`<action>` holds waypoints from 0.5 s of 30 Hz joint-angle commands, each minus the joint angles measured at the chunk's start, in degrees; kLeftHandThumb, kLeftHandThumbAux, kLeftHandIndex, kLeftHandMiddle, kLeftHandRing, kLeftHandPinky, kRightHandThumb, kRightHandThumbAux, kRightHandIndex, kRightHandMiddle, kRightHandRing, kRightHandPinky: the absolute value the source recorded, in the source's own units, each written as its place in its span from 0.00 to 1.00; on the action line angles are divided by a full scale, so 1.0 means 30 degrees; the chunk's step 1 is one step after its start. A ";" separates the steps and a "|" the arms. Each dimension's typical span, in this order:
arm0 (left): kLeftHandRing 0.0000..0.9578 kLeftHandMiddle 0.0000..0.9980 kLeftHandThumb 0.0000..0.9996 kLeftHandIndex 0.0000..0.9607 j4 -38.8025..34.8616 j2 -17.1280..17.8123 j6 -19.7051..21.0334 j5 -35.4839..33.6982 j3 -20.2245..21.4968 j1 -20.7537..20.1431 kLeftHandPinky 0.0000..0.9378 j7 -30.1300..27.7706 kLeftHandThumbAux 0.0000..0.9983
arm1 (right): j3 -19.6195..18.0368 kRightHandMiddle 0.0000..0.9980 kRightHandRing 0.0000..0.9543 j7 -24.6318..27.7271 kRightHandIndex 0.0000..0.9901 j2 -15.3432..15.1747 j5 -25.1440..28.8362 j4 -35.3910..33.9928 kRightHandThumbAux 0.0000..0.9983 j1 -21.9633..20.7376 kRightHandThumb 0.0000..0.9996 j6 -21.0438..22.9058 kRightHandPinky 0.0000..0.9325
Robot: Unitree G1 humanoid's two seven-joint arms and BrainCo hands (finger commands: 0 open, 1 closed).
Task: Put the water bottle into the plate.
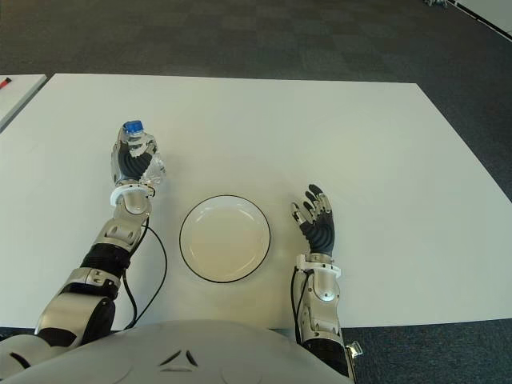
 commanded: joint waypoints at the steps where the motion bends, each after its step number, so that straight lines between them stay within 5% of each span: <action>1: 0.36 0.32 0.78 0.18 0.0400 0.0238 -0.0242 0.0226 -0.0161 -0.0055 0.41 0.0186 0.57 | -0.0095 0.14 0.13 0.0033 0.14 0.0028 0.0181 0.0669 0.81 0.0446 0.43 0.0831 0.17; 15: 0.41 0.35 0.77 0.19 0.1008 0.0438 -0.0792 0.0146 -0.0137 -0.0269 0.47 0.0029 0.54 | -0.0145 0.15 0.13 0.0134 0.16 0.0131 0.0443 0.0630 0.83 0.0405 0.45 0.0829 0.17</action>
